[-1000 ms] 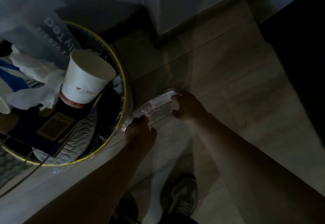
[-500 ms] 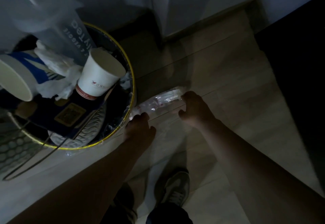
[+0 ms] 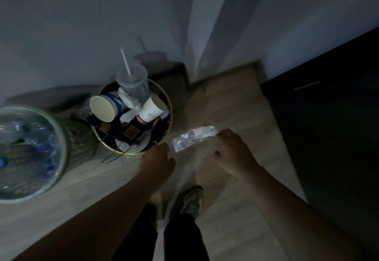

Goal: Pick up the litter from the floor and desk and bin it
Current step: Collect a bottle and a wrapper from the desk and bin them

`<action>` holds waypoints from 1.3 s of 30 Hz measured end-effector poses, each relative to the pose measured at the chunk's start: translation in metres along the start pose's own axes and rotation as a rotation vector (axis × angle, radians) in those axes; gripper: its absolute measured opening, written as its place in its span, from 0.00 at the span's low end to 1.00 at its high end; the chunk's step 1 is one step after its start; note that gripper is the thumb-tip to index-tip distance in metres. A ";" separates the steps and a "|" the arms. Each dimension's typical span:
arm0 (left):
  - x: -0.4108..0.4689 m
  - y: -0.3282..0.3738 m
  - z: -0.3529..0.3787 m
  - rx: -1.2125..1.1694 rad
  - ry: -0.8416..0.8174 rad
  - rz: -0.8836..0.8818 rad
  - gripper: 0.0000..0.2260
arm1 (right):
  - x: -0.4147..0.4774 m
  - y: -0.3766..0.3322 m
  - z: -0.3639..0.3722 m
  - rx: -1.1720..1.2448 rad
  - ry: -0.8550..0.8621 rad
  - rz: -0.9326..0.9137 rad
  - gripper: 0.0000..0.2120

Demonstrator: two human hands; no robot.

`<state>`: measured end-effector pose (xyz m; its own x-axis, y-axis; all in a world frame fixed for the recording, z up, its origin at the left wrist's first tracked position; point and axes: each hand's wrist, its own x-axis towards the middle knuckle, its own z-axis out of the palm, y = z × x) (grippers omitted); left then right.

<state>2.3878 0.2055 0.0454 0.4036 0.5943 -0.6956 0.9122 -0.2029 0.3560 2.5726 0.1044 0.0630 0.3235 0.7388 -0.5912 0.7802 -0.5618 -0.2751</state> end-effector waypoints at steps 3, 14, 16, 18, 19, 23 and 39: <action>-0.029 -0.003 -0.031 0.000 0.031 -0.030 0.15 | -0.028 -0.023 -0.028 -0.041 0.009 -0.036 0.14; -0.096 -0.061 -0.107 -0.042 0.105 -0.130 0.16 | -0.039 -0.131 -0.084 0.018 0.075 -0.208 0.11; -0.100 -0.076 -0.115 -0.065 0.128 -0.136 0.16 | -0.030 -0.151 -0.085 0.101 0.139 -0.176 0.11; -0.103 -0.091 -0.123 -0.085 0.147 -0.138 0.15 | -0.021 -0.170 -0.083 0.176 0.173 -0.140 0.13; -0.103 -0.099 -0.126 -0.090 0.155 -0.138 0.15 | -0.016 -0.178 -0.081 0.190 0.171 -0.134 0.14; -0.104 -0.129 -0.137 -0.086 0.164 -0.143 0.16 | 0.012 -0.204 -0.071 0.140 0.121 -0.129 0.18; -0.138 -0.146 -0.195 -0.169 0.314 -0.150 0.15 | -0.003 -0.239 -0.093 0.029 -0.023 -0.206 0.22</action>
<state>2.1849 0.3051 0.2115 0.2016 0.8224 -0.5319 0.9245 0.0196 0.3807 2.4352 0.2713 0.2008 0.1461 0.8305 -0.5376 0.8128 -0.4105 -0.4133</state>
